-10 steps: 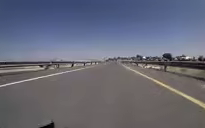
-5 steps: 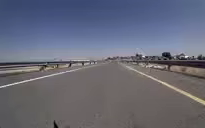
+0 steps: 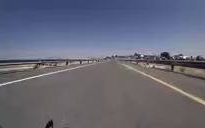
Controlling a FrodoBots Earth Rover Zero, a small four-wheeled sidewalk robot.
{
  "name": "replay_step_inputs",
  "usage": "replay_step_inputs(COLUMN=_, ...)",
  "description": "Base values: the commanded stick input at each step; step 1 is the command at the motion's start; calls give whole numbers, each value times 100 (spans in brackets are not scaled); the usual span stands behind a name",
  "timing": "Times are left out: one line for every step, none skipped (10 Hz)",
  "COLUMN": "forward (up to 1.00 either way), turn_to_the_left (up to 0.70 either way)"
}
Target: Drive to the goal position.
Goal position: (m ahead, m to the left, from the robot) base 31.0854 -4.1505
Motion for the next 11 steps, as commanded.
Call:
replay_step_inputs(forward=100, turn_to_the_left=0)
replay_step_inputs(forward=100, turn_to_the_left=0)
replay_step_inputs(forward=100, turn_to_the_left=0)
replay_step_inputs(forward=100, turn_to_the_left=0)
replay_step_inputs(forward=100, turn_to_the_left=0)
replay_step_inputs(forward=100, turn_to_the_left=0)
replay_step_inputs(forward=100, turn_to_the_left=0)
replay_step_inputs(forward=100, turn_to_the_left=0)
replay_step_inputs(forward=100, turn_to_the_left=0)
replay_step_inputs(forward=100, turn_to_the_left=0)
replay_step_inputs(forward=100, turn_to_the_left=0)
